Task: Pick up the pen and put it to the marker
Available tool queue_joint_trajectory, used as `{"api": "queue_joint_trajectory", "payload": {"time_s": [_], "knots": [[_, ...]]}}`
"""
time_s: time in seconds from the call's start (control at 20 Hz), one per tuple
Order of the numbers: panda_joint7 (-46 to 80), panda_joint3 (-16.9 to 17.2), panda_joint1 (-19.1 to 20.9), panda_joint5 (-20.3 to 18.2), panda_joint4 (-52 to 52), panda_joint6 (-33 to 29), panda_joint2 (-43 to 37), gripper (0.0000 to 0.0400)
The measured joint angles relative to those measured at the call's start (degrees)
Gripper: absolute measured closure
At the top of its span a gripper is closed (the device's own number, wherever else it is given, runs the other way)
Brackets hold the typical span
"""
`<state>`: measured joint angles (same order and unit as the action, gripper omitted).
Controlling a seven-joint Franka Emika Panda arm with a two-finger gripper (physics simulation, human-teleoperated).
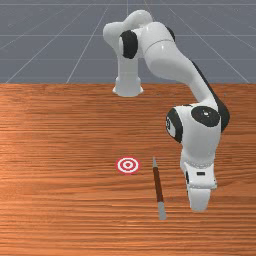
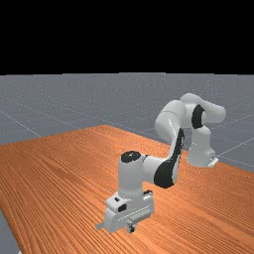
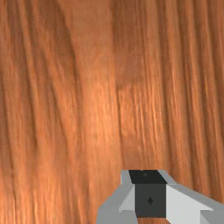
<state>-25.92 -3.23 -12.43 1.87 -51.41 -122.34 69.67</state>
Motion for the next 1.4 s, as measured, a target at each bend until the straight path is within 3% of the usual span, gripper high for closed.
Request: {"api": "queue_joint_trajectory", "payload": {"time_s": [0.1, 0.25, 0.55, 0.95, 1.2, 1.25, 1.3, 1.4], "knots": [[-2.0, -0.4, 0.0, 0.2, 5.8, 2.6, 4.6, 0.0400], [-5.0, -0.7, 1.0, 0.6, 0.7, -0.6, 1.8, 0.0400], [-15.4, -1.4, 7.6, 1.1, -8.0, -4.3, -2.8, 0.0400], [-27.5, -2.0, 15.4, 1.5, -10.3, -5.0, -4.1, 0.0400], [-43.5, -2.2, 25.1, 1.6, 2.0, 1.5, 2.1, 0.0400], [-35.8, -0.7, 25.7, 0.3, 0.8, 0.5, 1.6, 0.0400], [-38.3, -0.6, 27.2, 0.3, 7.2, 3.6, 4.9, 0.0400], [-38.3, -0.5, 27.5, 0.3, 7.2, 3.6, 5.0, 0.0400]]}}
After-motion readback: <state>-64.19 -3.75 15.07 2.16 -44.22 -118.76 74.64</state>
